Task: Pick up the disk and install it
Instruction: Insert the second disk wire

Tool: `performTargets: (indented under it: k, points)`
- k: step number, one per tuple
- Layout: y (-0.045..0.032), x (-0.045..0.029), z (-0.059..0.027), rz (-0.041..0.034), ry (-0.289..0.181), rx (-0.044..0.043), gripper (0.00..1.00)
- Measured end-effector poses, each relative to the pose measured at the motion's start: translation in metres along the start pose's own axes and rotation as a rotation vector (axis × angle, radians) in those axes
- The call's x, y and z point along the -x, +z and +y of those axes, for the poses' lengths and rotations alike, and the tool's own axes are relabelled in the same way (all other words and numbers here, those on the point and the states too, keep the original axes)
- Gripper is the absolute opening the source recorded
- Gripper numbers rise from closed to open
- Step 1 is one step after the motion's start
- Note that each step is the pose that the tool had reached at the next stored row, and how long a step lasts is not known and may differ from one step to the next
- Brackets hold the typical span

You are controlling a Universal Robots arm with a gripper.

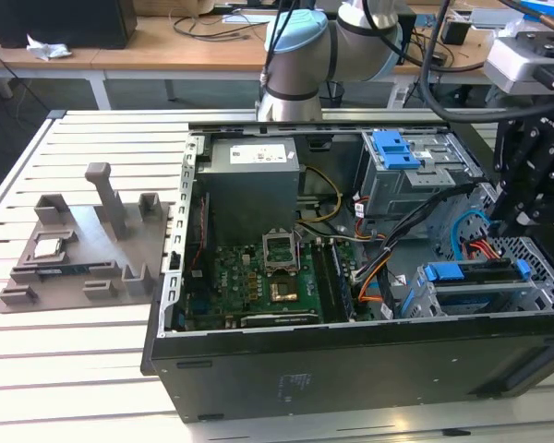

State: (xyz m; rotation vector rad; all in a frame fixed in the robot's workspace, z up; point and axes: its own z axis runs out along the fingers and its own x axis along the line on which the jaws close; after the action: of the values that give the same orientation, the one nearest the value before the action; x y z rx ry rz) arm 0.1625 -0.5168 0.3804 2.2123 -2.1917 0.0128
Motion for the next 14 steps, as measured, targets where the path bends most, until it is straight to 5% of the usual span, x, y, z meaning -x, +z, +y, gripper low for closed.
performTargets:
  k: [14]
  points:
    - [0.0052,-0.008,0.0008,-0.0034,-0.003,-0.0001,0.29]
